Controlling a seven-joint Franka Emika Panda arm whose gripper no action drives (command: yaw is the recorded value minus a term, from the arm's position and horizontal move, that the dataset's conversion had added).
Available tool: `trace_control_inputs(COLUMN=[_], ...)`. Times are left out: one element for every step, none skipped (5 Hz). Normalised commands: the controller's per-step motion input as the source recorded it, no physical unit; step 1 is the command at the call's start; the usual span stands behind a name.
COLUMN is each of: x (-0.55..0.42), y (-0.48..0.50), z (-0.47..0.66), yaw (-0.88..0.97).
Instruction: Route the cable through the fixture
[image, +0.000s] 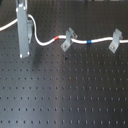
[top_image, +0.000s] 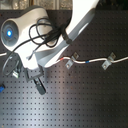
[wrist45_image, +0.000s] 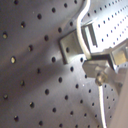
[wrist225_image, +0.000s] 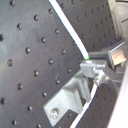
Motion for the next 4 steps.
trace_control_inputs(x=[-0.1,-0.122,-0.112,-0.203], y=[0.311,0.345,0.309,0.25], z=[-0.61,-0.52,0.44,0.27], yaw=[0.0,-0.14,-0.24,-0.3])
